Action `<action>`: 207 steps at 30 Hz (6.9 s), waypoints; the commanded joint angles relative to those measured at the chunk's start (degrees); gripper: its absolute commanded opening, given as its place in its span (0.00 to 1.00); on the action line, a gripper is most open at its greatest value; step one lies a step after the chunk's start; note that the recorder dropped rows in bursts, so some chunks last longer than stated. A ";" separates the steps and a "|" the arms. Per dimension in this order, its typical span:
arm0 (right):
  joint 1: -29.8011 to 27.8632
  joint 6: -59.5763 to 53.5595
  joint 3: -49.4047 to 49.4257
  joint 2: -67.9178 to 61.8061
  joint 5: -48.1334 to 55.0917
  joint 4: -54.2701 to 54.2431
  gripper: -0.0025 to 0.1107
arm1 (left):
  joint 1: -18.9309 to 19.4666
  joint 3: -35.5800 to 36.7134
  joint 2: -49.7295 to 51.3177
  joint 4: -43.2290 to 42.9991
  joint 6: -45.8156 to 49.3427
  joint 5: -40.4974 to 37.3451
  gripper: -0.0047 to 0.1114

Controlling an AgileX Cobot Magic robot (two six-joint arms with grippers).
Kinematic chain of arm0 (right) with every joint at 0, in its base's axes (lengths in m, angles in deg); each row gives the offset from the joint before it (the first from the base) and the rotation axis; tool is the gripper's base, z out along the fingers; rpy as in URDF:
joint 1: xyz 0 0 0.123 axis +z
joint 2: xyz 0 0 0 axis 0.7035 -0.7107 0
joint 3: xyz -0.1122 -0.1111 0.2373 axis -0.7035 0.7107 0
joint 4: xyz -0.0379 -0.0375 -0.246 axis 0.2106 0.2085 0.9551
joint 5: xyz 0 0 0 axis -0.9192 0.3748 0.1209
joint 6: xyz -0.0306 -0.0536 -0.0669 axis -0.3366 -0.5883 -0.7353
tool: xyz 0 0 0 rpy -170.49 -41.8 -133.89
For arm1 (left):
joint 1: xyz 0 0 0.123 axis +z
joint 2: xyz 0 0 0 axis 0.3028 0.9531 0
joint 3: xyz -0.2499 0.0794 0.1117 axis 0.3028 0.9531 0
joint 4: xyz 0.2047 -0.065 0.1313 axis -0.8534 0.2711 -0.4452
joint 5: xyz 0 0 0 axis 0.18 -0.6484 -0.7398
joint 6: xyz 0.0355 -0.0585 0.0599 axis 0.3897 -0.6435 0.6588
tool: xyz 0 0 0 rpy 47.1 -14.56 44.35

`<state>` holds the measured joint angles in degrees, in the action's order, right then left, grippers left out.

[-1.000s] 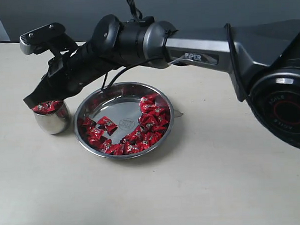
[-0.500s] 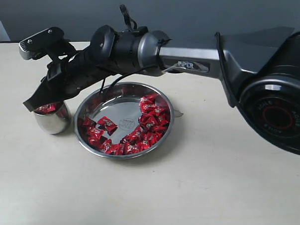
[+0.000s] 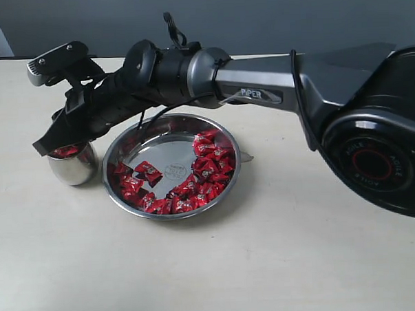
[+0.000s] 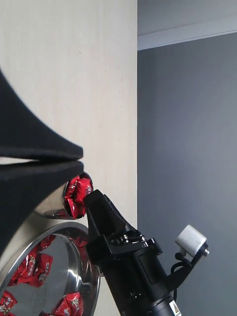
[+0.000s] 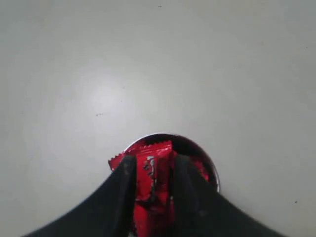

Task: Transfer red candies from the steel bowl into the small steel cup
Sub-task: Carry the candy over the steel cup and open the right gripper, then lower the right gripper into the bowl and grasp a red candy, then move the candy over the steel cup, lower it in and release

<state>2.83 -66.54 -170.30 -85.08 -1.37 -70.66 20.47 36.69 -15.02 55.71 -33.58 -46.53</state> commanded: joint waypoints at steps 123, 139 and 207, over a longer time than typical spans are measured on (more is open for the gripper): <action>-3.44 -15.66 -0.55 0.69 4.35 -9.28 0.02 | -0.30 0.04 -0.26 0.00 -0.25 0.35 0.04; -2.89 -15.66 -0.55 -0.77 6.07 -9.39 0.02 | -0.30 0.04 -0.26 0.00 -0.25 0.35 0.04; -2.55 -14.19 -0.66 -2.37 5.47 -9.56 0.26 | -0.30 0.04 -0.26 0.00 -0.25 0.35 0.04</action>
<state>0.16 -80.92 -170.55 -87.81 4.08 -80.04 20.47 36.69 -15.02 55.71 -33.58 -46.53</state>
